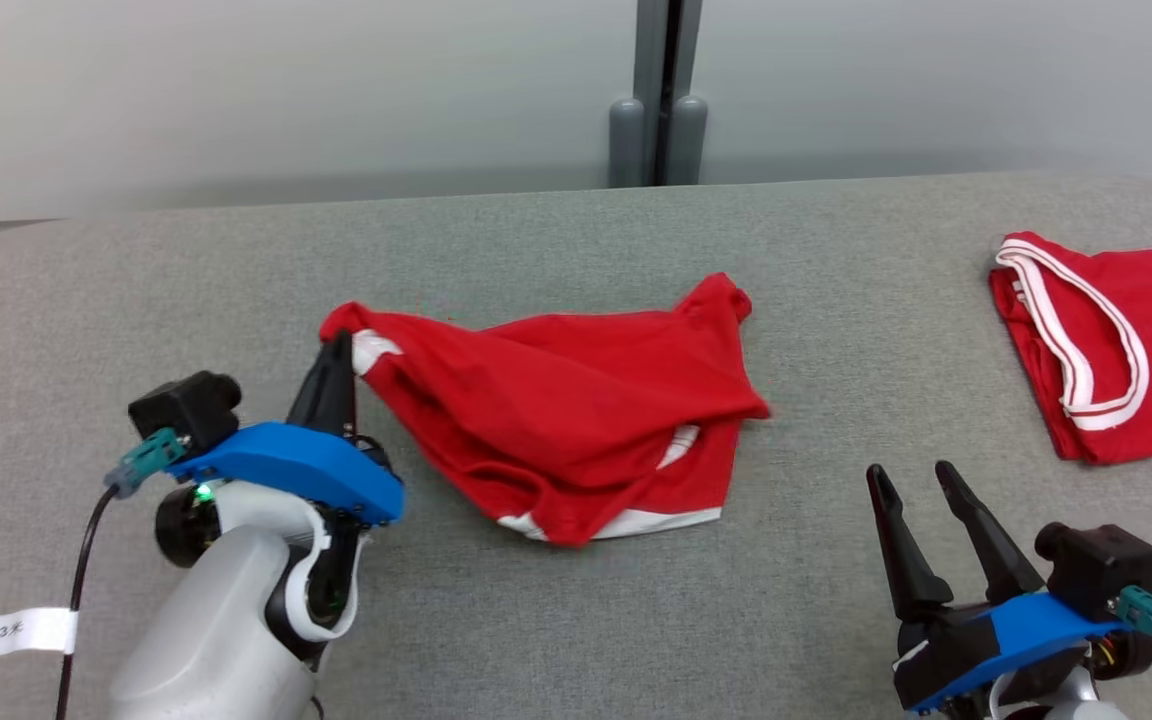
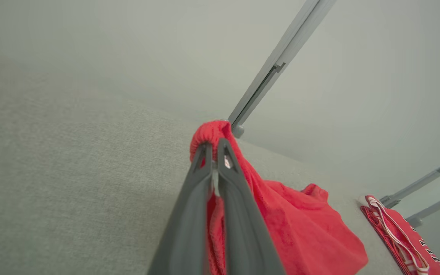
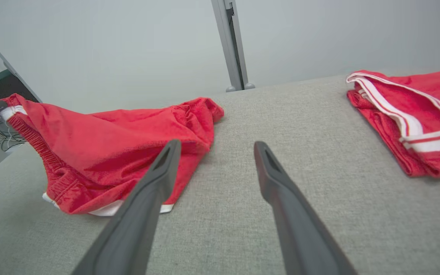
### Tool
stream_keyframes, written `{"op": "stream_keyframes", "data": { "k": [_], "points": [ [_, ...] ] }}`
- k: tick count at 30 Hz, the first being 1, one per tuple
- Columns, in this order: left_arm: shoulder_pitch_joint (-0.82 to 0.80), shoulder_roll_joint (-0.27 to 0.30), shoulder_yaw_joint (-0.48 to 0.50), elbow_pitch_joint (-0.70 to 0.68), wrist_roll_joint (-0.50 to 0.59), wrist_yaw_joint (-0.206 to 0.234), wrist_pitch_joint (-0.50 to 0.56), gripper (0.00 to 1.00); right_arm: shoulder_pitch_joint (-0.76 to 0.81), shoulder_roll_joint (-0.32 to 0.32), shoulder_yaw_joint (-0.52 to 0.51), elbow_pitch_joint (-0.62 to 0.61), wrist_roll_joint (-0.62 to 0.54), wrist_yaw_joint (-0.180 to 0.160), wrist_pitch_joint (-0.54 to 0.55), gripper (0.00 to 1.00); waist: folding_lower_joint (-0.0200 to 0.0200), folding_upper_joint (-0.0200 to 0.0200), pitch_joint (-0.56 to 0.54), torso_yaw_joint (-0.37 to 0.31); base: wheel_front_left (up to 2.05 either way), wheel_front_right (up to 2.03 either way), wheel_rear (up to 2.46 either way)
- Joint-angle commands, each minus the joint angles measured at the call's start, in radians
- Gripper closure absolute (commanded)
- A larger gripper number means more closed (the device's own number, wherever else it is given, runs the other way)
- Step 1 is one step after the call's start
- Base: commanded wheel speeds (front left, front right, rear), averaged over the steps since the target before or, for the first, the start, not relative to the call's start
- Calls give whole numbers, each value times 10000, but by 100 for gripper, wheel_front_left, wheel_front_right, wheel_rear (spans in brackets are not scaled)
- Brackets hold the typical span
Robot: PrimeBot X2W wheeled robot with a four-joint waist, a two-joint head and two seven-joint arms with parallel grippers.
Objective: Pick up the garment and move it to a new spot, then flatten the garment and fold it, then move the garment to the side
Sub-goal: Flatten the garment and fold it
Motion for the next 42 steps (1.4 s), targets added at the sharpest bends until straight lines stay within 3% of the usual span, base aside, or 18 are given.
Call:
{"op": "stream_keyframes", "data": {
  "k": [1,4,5,6,14,17,21,28,39,41,42],
  "points": [
    [-67,25,78,152,117,44,-131,100,-120,-4,13,-50,44,5,3,0,-1,-1,47,55,0,0,0],
    [-324,138,171,924,423,86,-362,100,-222,-4,126,-70,51,5,63,0,-1,-1,118,30,0,0,0],
    [-368,144,64,1207,534,7,-376,85,-247,-4,166,-66,51,5,78,0,-1,-1,131,-5,0,0,0],
    [-392,126,-68,1525,632,-28,-337,0,-267,-4,196,-56,60,5,74,0,-1,-1,142,-49,0,0,0],
    [-127,-34,-634,2512,1059,-543,-418,0,11,-6,-55,-45,-1,5,91,0,-1,-1,79,-303,0,0,0],
    [186,-52,-846,2250,1235,-565,-446,0,120,-4,-122,-99,-24,5,108,0,-1,-1,25,-298,0,0,0],
    [646,65,-1170,1533,1453,-271,-171,0,181,-4,-144,-167,-7,5,153,0,-1,-1,-83,-218,0,0,0],
    [1064,266,-1991,-323,1479,-304,1445,0,224,-6,0,-175,92,5,186,0,-1,-1,-184,-32,0,0,0],
    [773,672,-2660,-992,1504,-80,3401,0,168,-6,97,-45,165,5,94,0,-1,-1,-216,-529,0,0,0],
    [675,781,-2689,-1026,1515,-76,3586,8,195,-6,104,-37,190,5,70,0,-1,-1,-202,-649,0,0,0],
    [623,842,-2709,-1013,1536,-62,3687,20,196,-4,103,-39,186,5,67,0,-1,-1,-191,-711,0,0,0]
  ]
}}
